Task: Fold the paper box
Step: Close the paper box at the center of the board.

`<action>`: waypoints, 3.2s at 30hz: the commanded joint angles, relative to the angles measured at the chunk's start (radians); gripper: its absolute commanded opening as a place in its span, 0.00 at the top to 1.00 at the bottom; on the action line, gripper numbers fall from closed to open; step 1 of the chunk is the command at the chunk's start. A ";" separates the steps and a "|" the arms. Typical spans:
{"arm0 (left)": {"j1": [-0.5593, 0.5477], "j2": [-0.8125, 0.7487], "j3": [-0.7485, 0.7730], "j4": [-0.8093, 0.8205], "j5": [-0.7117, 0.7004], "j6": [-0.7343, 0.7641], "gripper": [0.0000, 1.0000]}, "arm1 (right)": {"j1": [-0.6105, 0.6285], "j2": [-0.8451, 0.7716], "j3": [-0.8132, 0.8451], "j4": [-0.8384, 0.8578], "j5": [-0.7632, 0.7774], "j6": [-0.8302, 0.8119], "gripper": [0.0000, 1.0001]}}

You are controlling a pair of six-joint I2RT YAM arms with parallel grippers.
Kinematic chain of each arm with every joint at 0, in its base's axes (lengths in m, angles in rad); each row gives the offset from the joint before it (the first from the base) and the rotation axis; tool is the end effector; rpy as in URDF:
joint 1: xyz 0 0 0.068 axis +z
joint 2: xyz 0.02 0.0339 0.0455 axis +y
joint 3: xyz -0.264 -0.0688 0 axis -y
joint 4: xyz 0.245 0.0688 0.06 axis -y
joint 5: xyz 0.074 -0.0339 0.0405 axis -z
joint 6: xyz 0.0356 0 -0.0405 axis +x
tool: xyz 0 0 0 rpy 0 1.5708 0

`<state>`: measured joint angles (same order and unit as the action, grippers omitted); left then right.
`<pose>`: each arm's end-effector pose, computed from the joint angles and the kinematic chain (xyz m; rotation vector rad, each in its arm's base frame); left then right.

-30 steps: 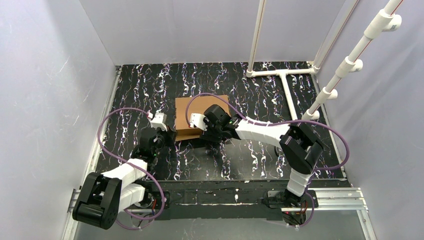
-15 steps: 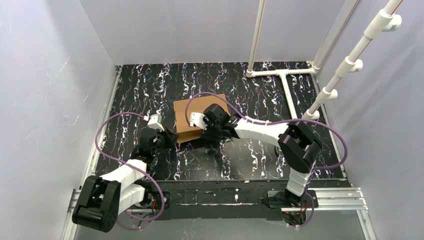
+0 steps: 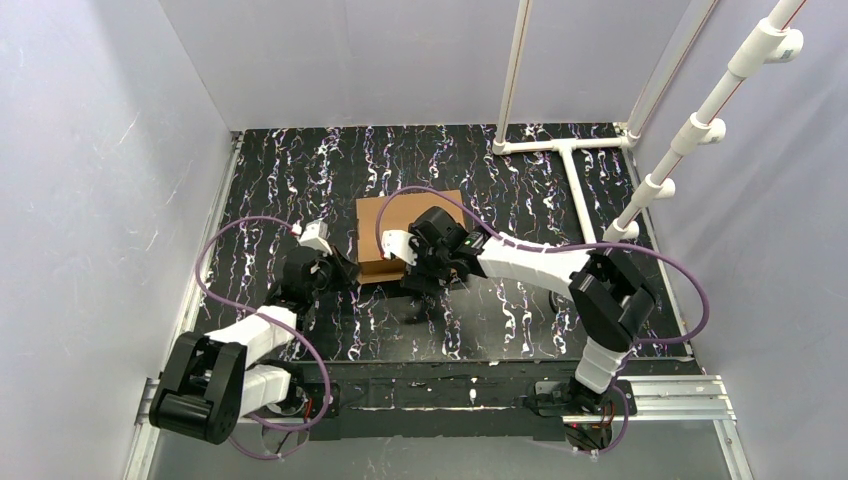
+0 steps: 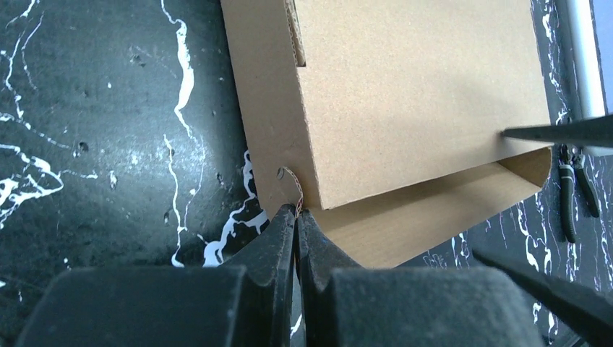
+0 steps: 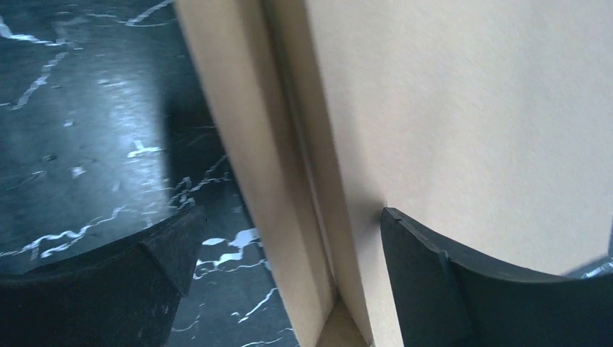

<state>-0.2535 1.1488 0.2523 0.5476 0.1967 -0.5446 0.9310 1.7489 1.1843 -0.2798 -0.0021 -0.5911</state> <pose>0.2055 -0.0604 0.1632 -0.1515 1.9748 -0.7173 0.2260 0.3038 0.2110 -1.6706 1.7527 0.1581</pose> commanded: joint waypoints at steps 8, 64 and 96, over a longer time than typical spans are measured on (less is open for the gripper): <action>-0.015 0.070 0.123 -0.013 0.049 0.036 1.00 | 0.022 -0.070 -0.042 -0.116 -0.268 -0.043 0.02; -0.014 0.092 0.200 -0.157 0.219 0.162 1.00 | -0.050 0.254 0.318 0.092 -0.191 -0.002 0.33; -0.026 0.085 0.163 -0.163 0.201 0.185 1.00 | -0.031 0.305 0.293 0.119 -0.110 0.056 0.38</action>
<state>-0.2634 1.2720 0.4305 0.3893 0.3508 -0.3721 0.9066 2.0060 1.4895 -0.1780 -0.1658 -0.5713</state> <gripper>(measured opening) 0.010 0.618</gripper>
